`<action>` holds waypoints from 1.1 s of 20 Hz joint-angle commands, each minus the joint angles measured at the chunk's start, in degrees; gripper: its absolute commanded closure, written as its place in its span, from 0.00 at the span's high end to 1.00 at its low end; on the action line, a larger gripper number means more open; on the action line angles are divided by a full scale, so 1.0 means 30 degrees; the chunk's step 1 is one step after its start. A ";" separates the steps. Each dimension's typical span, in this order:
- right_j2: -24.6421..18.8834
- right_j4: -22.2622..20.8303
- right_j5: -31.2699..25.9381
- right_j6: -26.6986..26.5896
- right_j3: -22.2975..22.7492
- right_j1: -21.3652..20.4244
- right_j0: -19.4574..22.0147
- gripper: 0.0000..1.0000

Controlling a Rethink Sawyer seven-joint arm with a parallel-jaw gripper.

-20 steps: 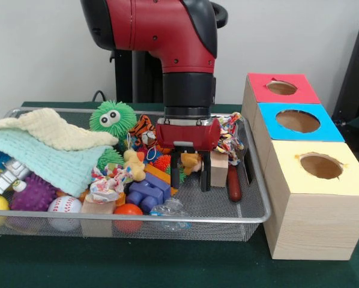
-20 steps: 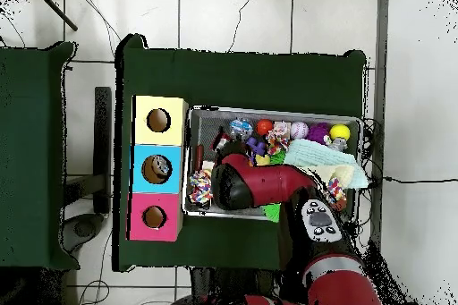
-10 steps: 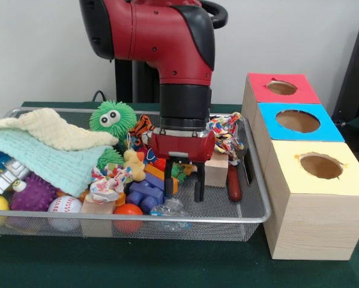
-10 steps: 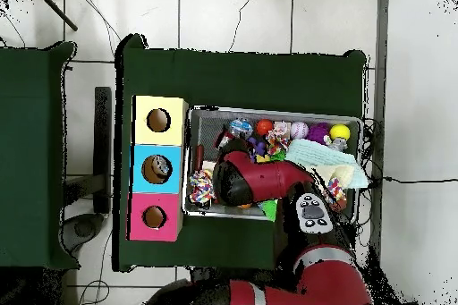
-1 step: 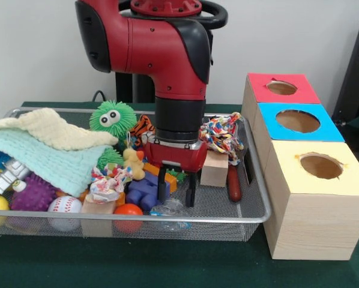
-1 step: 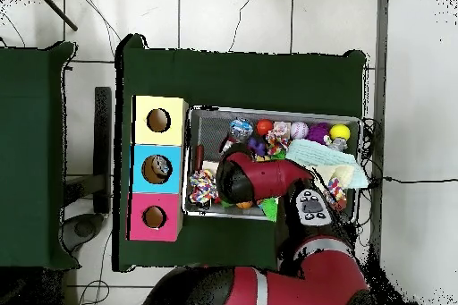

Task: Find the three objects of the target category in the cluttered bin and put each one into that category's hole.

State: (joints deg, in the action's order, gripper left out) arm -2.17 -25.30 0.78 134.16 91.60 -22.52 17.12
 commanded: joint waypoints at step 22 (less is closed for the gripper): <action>0.0974 -0.1172 -0.3561 -0.0875 -0.1225 0.0264 -0.0058 1.00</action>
State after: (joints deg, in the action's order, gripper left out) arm -1.71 -25.74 -2.79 134.16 90.83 -23.64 16.78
